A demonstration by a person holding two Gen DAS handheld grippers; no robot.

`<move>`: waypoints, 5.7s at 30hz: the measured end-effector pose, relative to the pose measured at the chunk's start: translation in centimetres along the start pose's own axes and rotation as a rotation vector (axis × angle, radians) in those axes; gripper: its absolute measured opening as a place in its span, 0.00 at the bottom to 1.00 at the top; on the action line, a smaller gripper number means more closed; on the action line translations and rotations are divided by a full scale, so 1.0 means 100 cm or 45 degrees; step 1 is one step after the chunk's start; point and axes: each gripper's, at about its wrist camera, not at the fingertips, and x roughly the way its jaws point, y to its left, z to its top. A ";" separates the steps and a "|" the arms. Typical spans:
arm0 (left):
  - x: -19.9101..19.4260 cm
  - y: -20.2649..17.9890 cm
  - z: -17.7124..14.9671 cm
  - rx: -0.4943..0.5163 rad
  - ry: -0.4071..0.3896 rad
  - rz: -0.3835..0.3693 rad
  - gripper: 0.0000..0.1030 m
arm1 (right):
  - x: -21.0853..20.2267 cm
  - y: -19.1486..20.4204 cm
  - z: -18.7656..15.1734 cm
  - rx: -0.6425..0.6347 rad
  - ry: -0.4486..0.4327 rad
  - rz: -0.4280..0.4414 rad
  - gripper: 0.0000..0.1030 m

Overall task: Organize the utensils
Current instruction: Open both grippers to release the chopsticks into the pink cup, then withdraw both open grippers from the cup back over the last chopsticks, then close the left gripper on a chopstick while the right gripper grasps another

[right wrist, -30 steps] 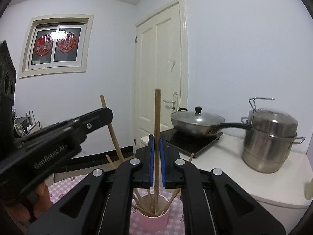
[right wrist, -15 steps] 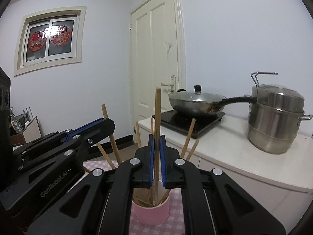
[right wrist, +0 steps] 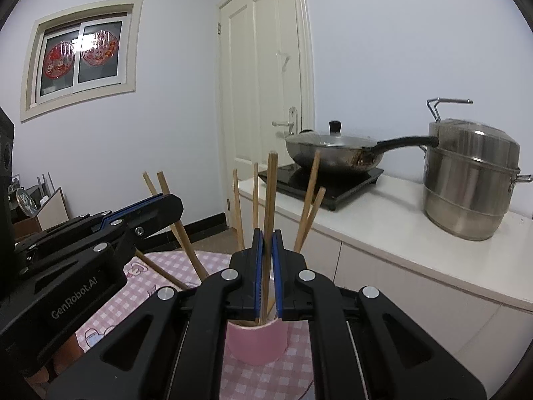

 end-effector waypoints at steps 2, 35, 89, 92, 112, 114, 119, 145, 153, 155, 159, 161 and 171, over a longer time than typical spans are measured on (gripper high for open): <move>0.000 0.002 -0.002 -0.009 0.015 -0.004 0.05 | 0.000 -0.002 0.000 0.008 0.005 0.001 0.05; -0.059 0.012 0.003 -0.019 0.043 0.106 0.06 | -0.046 0.000 -0.001 0.053 -0.023 0.020 0.31; -0.135 0.108 -0.094 -0.060 0.214 0.416 0.81 | -0.030 0.106 -0.081 -0.120 0.223 0.169 0.50; -0.126 0.117 -0.102 -0.072 0.274 0.411 0.81 | -0.012 0.115 -0.089 -0.136 0.293 0.175 0.50; -0.067 0.158 -0.116 -0.093 0.458 0.460 0.81 | 0.101 0.134 -0.107 -0.242 0.618 0.158 0.47; -0.064 0.162 -0.113 -0.096 0.457 0.463 0.81 | 0.109 0.134 -0.106 -0.255 0.630 0.152 0.43; -0.050 0.169 -0.105 -0.087 0.470 0.464 0.81 | 0.131 0.136 -0.106 -0.263 0.699 0.173 0.38; 0.061 0.151 -0.127 -0.261 0.866 0.270 0.68 | 0.121 0.084 -0.107 -0.079 0.709 0.190 0.06; 0.081 0.138 -0.132 -0.155 0.892 0.349 0.29 | 0.121 0.085 -0.108 -0.080 0.714 0.200 0.06; 0.082 0.136 -0.132 -0.140 0.882 0.337 0.14 | 0.122 0.087 -0.108 -0.086 0.718 0.203 0.06; 0.077 0.142 -0.130 -0.151 0.891 0.304 0.10 | 0.121 0.095 -0.109 -0.112 0.730 0.221 0.06; 0.070 0.145 -0.132 -0.148 0.897 0.289 0.09 | 0.119 0.101 -0.110 -0.132 0.739 0.237 0.06; 0.013 0.161 -0.143 -0.107 0.906 0.300 0.09 | 0.114 0.132 -0.110 -0.204 0.813 0.329 0.06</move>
